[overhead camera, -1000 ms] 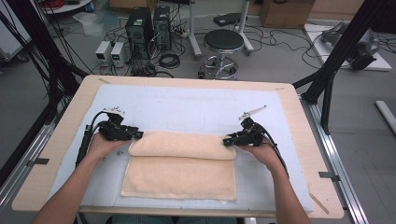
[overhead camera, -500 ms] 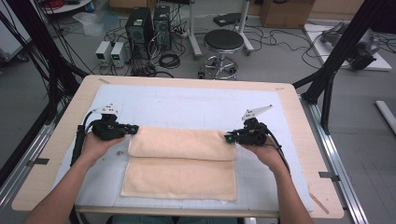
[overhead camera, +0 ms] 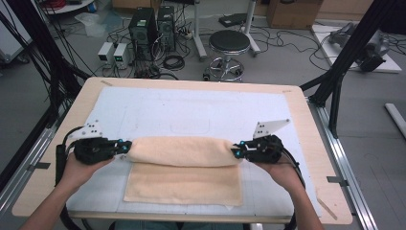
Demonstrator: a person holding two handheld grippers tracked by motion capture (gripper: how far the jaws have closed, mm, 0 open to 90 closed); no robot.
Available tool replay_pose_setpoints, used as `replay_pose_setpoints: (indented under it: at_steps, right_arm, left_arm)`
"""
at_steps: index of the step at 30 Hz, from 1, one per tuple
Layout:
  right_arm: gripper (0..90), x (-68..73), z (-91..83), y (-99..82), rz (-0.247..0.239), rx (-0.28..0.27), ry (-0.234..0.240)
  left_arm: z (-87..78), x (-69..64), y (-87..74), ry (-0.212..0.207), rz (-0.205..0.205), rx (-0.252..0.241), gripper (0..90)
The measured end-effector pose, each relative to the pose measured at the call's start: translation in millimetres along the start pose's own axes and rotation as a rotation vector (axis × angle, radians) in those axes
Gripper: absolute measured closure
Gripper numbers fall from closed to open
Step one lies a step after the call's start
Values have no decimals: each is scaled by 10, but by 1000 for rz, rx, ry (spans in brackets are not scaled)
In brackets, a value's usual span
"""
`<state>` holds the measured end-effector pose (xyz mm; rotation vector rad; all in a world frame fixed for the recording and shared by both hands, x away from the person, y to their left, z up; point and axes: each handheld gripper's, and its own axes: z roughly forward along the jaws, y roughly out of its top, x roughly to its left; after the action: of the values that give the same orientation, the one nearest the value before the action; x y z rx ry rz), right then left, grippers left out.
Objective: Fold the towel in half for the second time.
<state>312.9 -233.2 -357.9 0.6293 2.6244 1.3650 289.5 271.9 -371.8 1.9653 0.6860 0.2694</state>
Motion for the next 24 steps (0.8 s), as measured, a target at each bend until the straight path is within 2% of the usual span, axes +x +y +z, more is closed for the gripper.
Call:
replay_pose_setpoints:
  at_steps: [3,5,7,9,12,15,19,24]
  right_arm:
    - [724,193,-33,-83,-38,20,24]
    - [664,288,-84,-144,-68,10,45]
    - [633,326,-153,-178,-71,-17,40]
    - [624,324,-193,-186,-68,-23,28]
    - [608,270,-153,-163,-65,-9,4]
    - [569,249,-32,-128,-70,9,33]
    - [562,304,145,-128,-107,56,60]
    - [551,199,304,-219,-57,84,42]
  left_arm:
    - [-122,-180,-144,-46,23,5,860]
    - [-203,-259,-222,-86,23,-5,790]
    - [-271,-290,-248,-92,29,-12,749]
    - [-282,-281,-237,-69,30,-6,714]
    - [-192,-231,-196,-51,32,1,650]
    - [-27,-235,-179,-64,39,12,569]
    - [161,-301,-245,-111,70,65,589]
    - [366,-337,-354,-152,89,163,604]
